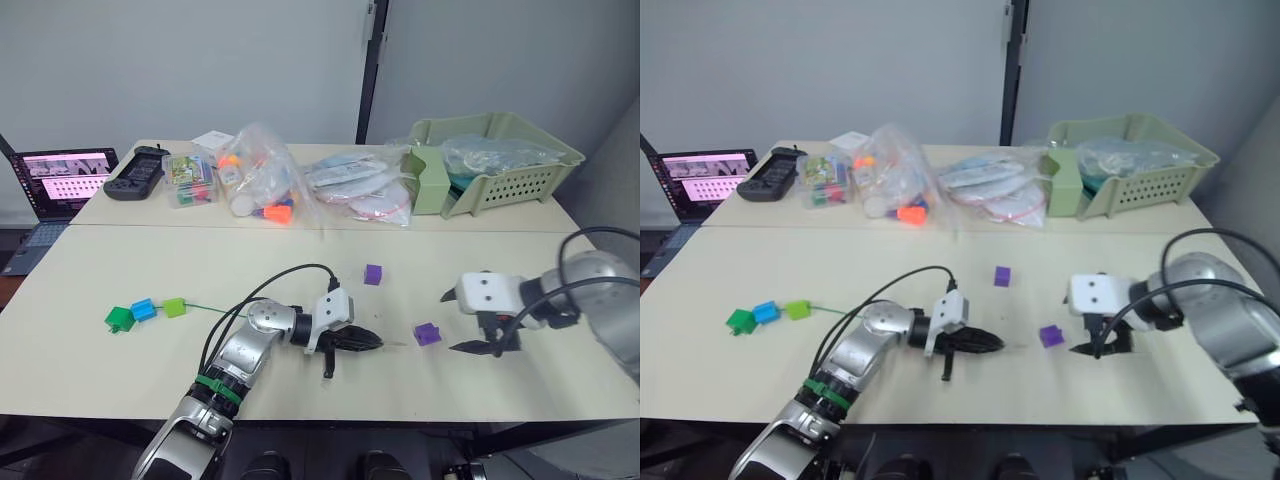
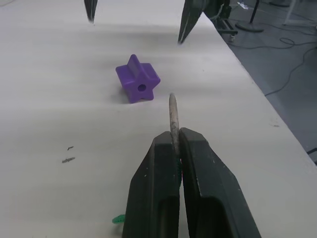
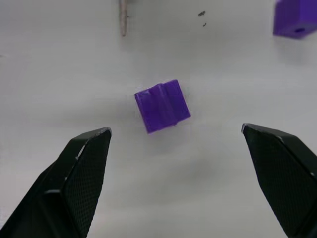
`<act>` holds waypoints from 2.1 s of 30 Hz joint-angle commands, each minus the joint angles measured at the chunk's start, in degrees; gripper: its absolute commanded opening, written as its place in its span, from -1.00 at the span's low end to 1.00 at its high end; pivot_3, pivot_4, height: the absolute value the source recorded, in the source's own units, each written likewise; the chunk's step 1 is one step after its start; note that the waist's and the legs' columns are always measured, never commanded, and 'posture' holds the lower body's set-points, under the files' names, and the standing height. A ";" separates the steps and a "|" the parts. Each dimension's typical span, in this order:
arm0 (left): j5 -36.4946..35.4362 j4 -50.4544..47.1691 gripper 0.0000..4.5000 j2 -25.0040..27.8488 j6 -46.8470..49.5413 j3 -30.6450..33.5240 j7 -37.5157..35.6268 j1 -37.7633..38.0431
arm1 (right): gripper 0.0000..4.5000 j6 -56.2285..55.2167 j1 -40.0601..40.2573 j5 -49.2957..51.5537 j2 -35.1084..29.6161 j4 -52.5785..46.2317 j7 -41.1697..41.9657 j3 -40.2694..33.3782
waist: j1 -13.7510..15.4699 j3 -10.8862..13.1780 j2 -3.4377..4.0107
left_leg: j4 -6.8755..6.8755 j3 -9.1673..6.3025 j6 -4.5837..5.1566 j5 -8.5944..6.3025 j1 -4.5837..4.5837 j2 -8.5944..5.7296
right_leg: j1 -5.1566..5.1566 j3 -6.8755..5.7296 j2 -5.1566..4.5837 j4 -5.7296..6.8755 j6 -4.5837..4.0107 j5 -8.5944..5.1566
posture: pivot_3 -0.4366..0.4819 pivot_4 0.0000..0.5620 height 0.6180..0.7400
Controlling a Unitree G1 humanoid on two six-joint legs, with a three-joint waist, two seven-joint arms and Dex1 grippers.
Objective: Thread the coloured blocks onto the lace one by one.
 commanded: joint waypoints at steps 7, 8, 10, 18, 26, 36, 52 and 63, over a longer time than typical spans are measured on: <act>-1.25 -4.19 -1.00 0.61 1.80 0.86 2.35 0.44 | 0.98 -9.24 -7.93 -7.52 7.27 9.55 5.51 6.77 | 0.57 0.00 0.01 | 0.07 0.00 0.01 0.00 -0.01 -0.06 | 0.00 -0.01 -0.10 0.02 0.00 0.01 | -0.05 -0.47 0.91; -1.24 -4.36 -1.00 0.69 1.89 0.90 2.58 0.52 | 0.98 -9.59 -8.06 -8.01 7.79 10.14 5.53 7.04 | 0.61 0.00 0.01 | 0.07 0.00 0.00 0.00 -0.02 -0.06 | 0.00 -0.01 -0.10 0.02 0.00 0.01 | -0.05 -0.47 0.91; -1.24 -4.66 -1.00 0.81 2.05 0.88 2.84 0.62 | 0.74 -9.63 -8.07 -8.39 8.60 10.70 5.60 7.04 | 0.60 0.00 0.01 | 0.07 0.01 0.01 -0.01 -0.01 -0.06 | 0.01 -0.01 -0.10 0.03 0.00 0.01 | -0.05 -0.47 0.91; -1.37 -5.08 -1.00 1.22 2.35 0.86 3.24 0.69 | -0.40 -7.98 -6.94 -11.57 8.42 9.93 6.40 7.36 | 0.60 -0.01 0.02 | 0.07 0.01 0.01 0.00 0.03 -0.05 | -0.01 -0.01 -0.10 0.12 -0.02 0.02 | -0.05 -0.47 0.91; -1.11 -4.13 -1.00 0.95 1.92 0.47 3.03 0.11 | -0.40 16.01 -4.93 -8.15 8.38 -5.05 7.14 4.75 | 0.74 -0.01 0.02 | 0.08 -0.11 0.01 -0.01 0.02 -0.05 | -0.04 -0.01 -0.10 0.17 -0.02 0.02 | -0.05 -0.47 0.91; 0.33 -1.39 -1.00 0.12 0.22 -1.73 1.88 -1.46 | -0.40 37.09 -2.42 -8.26 10.70 -14.74 -1.12 6.87 | 1.08 -0.01 0.02 | 0.12 -0.39 0.00 0.00 0.01 -0.09 | -0.02 -0.03 -0.10 0.18 -0.03 0.02 | -0.05 -0.47 0.91; 2.64 3.58 -1.00 -2.06 -3.19 -4.17 0.95 -3.77 | -0.40 40.21 -2.24 -5.80 10.71 -17.08 -4.64 9.28 | 1.01 -0.01 0.02 | 0.12 -0.25 0.00 0.00 0.03 -0.06 | 0.00 -0.03 -0.06 0.17 -0.03 0.02 | -0.05 -0.47 0.91; 2.71 6.75 -1.00 -3.60 -4.85 -3.39 0.66 -5.66 | -0.40 40.70 -1.48 -4.43 9.50 -18.58 -5.31 9.42 | 1.07 -0.01 0.02 | 0.13 -0.07 0.00 0.00 0.01 -0.07 | 0.00 -0.03 -0.06 0.16 -0.02 0.02 | -0.05 -0.47 0.91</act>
